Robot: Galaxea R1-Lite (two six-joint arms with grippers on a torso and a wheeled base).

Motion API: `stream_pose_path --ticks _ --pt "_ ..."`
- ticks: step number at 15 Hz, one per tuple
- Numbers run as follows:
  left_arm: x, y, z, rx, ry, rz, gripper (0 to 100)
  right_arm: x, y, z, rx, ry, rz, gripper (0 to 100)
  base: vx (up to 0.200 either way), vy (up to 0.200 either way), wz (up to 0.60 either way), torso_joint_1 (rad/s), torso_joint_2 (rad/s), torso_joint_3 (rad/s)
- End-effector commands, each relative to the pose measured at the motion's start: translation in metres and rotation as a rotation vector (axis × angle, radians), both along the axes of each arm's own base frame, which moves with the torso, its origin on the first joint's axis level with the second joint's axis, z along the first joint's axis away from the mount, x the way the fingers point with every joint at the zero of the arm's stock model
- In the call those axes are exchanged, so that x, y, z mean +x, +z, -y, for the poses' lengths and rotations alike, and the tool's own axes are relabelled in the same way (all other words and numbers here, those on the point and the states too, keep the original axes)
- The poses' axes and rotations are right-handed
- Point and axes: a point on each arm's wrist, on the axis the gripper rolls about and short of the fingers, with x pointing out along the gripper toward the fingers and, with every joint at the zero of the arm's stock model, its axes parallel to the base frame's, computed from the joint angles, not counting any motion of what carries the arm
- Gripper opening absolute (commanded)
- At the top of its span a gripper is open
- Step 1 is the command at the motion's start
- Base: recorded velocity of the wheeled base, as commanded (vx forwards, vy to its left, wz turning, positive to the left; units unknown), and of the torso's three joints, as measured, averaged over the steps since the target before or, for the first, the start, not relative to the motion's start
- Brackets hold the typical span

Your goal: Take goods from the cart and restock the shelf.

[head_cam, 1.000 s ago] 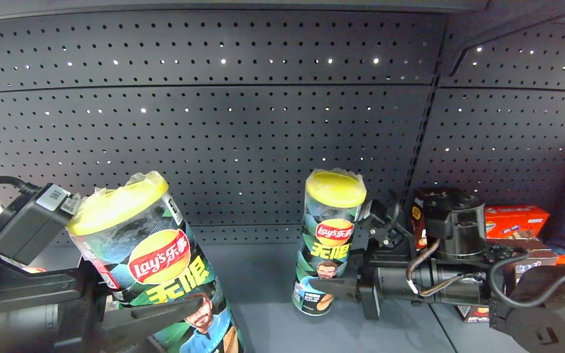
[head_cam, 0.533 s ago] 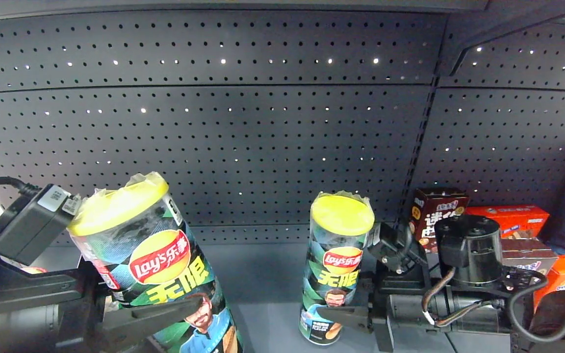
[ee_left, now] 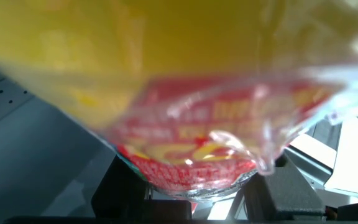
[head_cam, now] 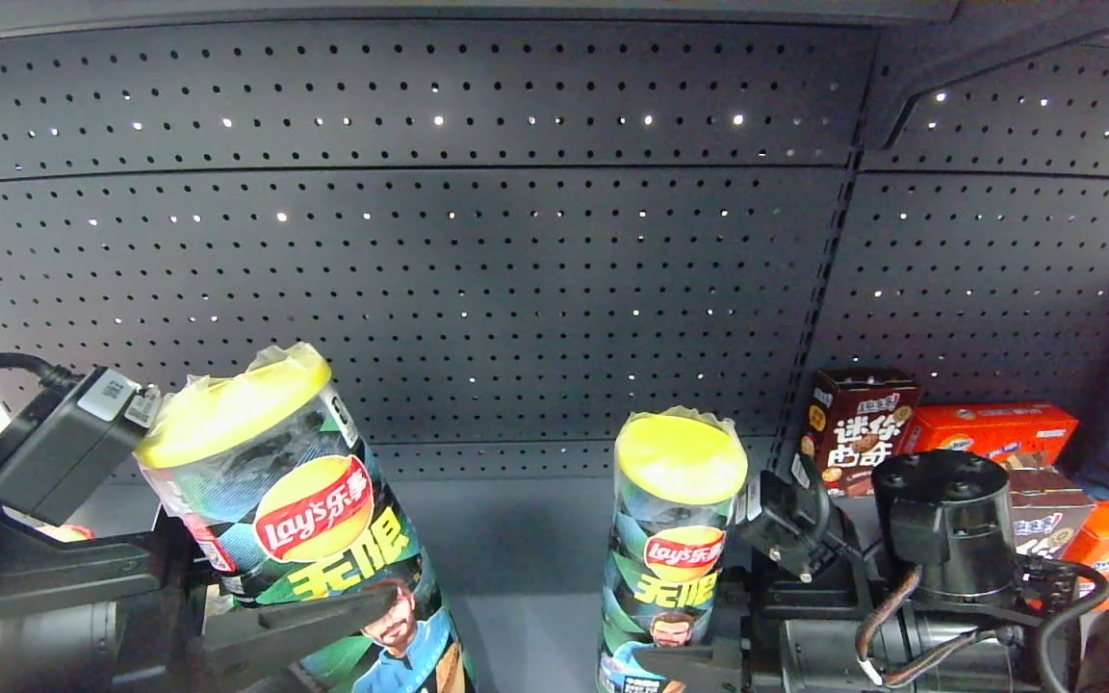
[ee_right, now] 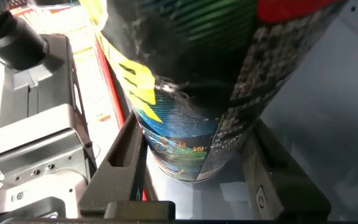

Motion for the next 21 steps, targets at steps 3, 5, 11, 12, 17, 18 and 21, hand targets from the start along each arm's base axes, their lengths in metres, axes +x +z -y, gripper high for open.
stream_pose_path --ticks 3,5,11,12,17,18,21 --pt "0.000 0.001 0.000 -0.001 0.000 0.001 0 -0.004 -0.006 0.002 -0.017 0.006 -0.018 0 0.000 0.000 0.00 0.000 0.00 0.000" --pt "0.000 0.000 0.000 -0.001 0.000 0.001 0 -0.005 -0.009 0.003 -0.026 0.007 -0.029 0 0.000 0.000 0.00 0.000 0.00 0.000" --pt "0.001 -0.001 0.000 0.001 0.000 -0.003 0 -0.005 -0.014 -0.001 -0.039 0.018 -0.045 0 0.000 0.000 0.00 0.000 0.00 0.000" --pt "0.001 -0.001 0.000 0.001 0.000 -0.003 0 -0.004 -0.016 -0.003 -0.042 0.020 -0.047 0 0.000 0.000 0.00 0.000 0.00 0.000" --pt "0.000 -0.002 0.000 0.002 0.002 -0.006 0 0.000 -0.020 -0.008 -0.040 0.024 -0.046 0 0.000 0.000 0.00 0.000 0.00 0.000" --pt "0.000 -0.002 0.000 0.003 0.002 -0.007 0 0.000 -0.021 -0.007 -0.041 0.024 -0.047 0 0.000 0.000 0.00 0.000 0.00 0.000" --pt "0.000 -0.002 0.000 0.002 0.002 -0.006 0 0.002 -0.022 -0.007 -0.044 0.018 -0.051 0 0.000 0.000 0.00 0.000 0.00 0.000"
